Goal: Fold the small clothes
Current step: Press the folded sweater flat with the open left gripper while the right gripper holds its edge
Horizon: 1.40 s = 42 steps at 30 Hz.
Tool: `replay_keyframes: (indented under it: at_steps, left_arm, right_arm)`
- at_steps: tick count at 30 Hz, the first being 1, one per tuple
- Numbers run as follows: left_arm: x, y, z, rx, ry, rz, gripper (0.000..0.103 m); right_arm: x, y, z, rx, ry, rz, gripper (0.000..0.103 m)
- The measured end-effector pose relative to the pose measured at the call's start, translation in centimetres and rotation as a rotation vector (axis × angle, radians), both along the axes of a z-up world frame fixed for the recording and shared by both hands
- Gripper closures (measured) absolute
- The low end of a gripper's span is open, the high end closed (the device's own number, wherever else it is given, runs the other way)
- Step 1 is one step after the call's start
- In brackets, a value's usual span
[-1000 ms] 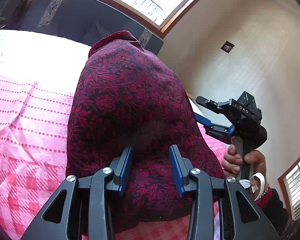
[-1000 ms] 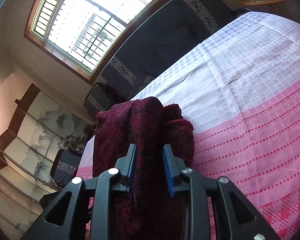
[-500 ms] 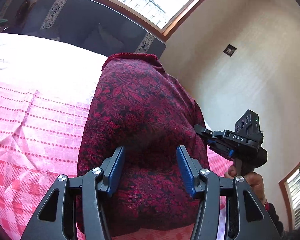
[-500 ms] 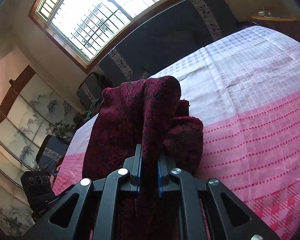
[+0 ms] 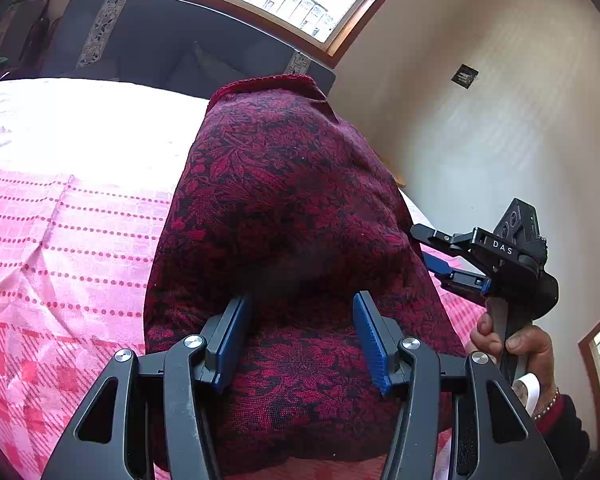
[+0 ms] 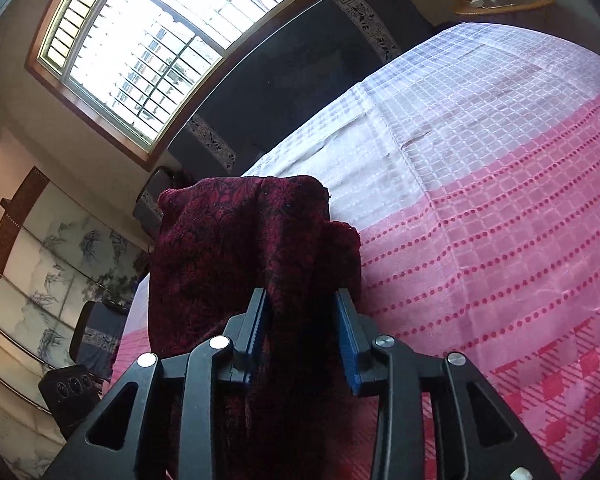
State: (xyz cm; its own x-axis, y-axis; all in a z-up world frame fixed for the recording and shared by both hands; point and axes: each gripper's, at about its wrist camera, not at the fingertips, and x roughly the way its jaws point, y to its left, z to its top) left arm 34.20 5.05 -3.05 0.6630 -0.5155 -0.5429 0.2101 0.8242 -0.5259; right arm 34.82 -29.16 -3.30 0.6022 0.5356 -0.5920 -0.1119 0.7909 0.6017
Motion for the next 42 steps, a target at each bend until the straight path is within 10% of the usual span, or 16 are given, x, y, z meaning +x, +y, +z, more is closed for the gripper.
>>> replay_keyframes:
  at_steps: [2,9,10,13,18,25,34,42]
  left_arm:
    - [-0.1,0.1,-0.1,-0.002,-0.001,0.0,0.049]
    - [-0.1,0.2,0.0,0.0,-0.002,0.001,0.049]
    - [0.0,0.3,0.0,-0.001,-0.002,0.001,0.049]
    - [-0.3,0.5,0.1,-0.01,-0.008,0.015,0.049]
    - [-1.0,1.7,0.0,-0.05,-0.015,0.069,0.049]
    - [-2.0,4.0,1.5,-0.092,-0.085,0.213,0.049]
    - [-0.9,2.7,0.2,-0.073,-0.05,0.139,0.049]
    - [-0.4,3.2,-0.3,-0.076,-0.029,0.152,0.049]
  right_arm:
    - [0.6,-0.5,-0.3,-0.012,0.026,-0.009,0.037]
    - [3.2,-0.3,-1.5,0.118,0.149,0.061,0.029]
    - [3.4,0.2,-1.3,0.107,0.152,0.072,0.032]
    - [3.5,1.9,-0.2,0.049,0.115,0.119,0.086]
    - [4.5,3.8,0.6,0.024,0.088,0.137,0.088]
    - [6.1,7.6,6.9,0.268,-0.123,0.28,0.09]
    - [8.0,2.5,-4.2,0.35,0.035,0.16,0.09]
    - [6.6,2.5,-1.6,0.242,-0.025,0.164,0.08]
